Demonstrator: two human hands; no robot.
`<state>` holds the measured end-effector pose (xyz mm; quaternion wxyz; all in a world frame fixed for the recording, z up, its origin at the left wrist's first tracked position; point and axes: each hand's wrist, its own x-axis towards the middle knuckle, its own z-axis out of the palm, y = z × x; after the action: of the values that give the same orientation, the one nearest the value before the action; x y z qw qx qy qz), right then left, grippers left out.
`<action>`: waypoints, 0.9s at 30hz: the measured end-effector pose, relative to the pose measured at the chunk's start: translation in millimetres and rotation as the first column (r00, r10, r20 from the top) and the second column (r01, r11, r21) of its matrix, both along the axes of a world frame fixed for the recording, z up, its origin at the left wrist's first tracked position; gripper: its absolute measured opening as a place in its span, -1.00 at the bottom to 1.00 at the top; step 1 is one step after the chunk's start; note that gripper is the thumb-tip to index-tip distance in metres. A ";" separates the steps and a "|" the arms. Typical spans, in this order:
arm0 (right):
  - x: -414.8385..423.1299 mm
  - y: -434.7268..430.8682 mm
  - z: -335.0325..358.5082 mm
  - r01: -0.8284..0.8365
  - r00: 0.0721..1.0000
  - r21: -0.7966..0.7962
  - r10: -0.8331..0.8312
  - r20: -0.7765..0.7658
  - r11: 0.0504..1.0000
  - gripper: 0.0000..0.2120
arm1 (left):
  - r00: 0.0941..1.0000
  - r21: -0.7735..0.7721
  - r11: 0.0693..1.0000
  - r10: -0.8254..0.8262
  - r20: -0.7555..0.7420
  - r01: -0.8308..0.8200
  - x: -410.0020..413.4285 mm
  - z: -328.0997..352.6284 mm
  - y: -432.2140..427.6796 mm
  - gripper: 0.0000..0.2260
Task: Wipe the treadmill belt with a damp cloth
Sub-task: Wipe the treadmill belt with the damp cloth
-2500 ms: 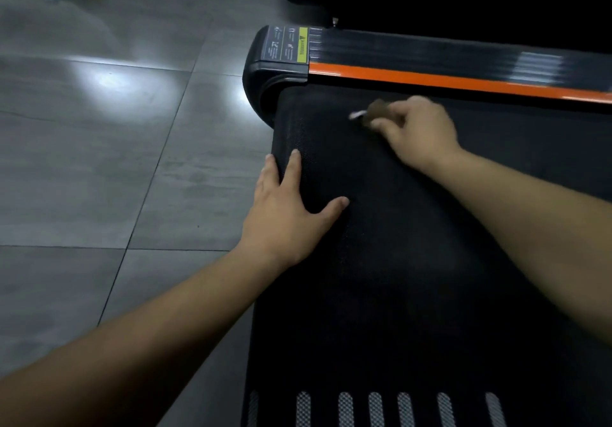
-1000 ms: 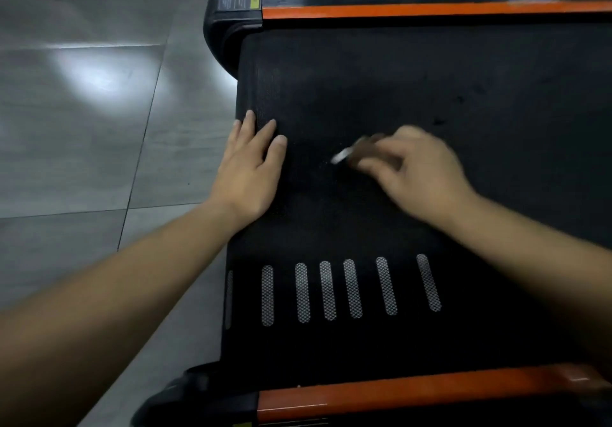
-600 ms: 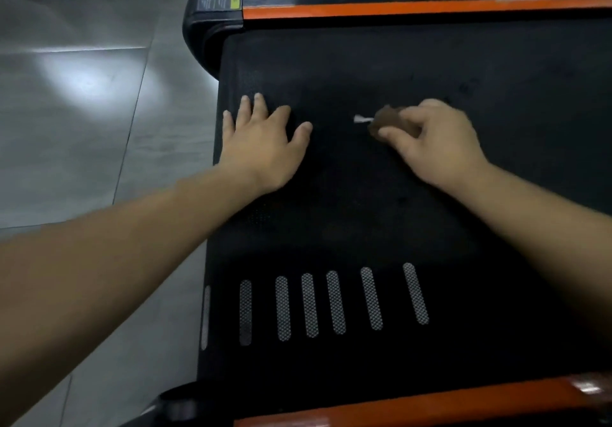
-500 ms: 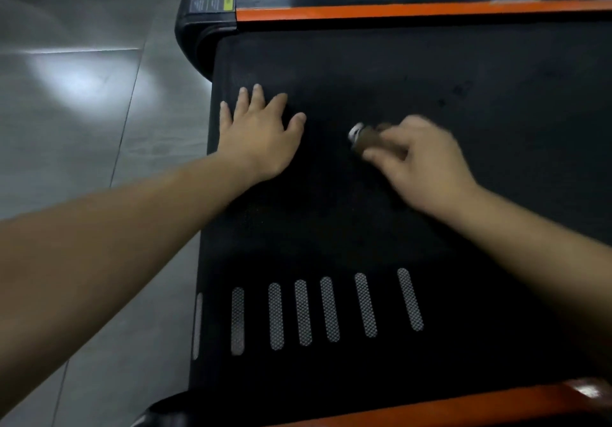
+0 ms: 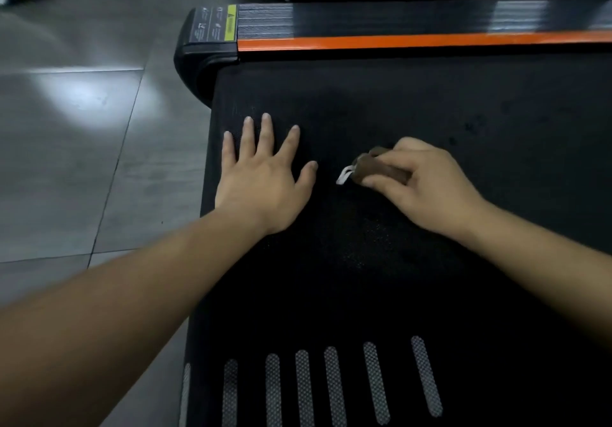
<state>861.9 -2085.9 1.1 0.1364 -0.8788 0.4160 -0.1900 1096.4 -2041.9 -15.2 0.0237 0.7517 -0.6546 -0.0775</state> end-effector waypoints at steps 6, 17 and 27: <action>24.3 -104.1 5.1 0.347 0.938 -0.060 -0.347 -0.004 0.936 -0.76 | 1.000 -0.010 1.000 -0.002 0.020 0.002 -0.8 -1.5 -1.4 -0.36; 39.6 -154.6 3.3 0.405 0.914 -0.088 -0.406 0.009 0.910 -0.80 | 1.000 0.006 1.000 0.002 0.024 -0.002 -4.5 0.7 -4.5 -0.31; 70.5 -177.1 3.4 0.464 0.886 -0.051 -0.462 0.045 0.885 -0.77 | 0.994 -0.049 0.993 0.106 0.040 -0.104 -35.6 -6.6 -14.4 -0.23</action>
<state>932.4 -2263.0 4.4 0.0672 -0.7549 0.6053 -0.2434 1060.8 -2056.3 -21.8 0.0314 0.7859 -0.6160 -0.0445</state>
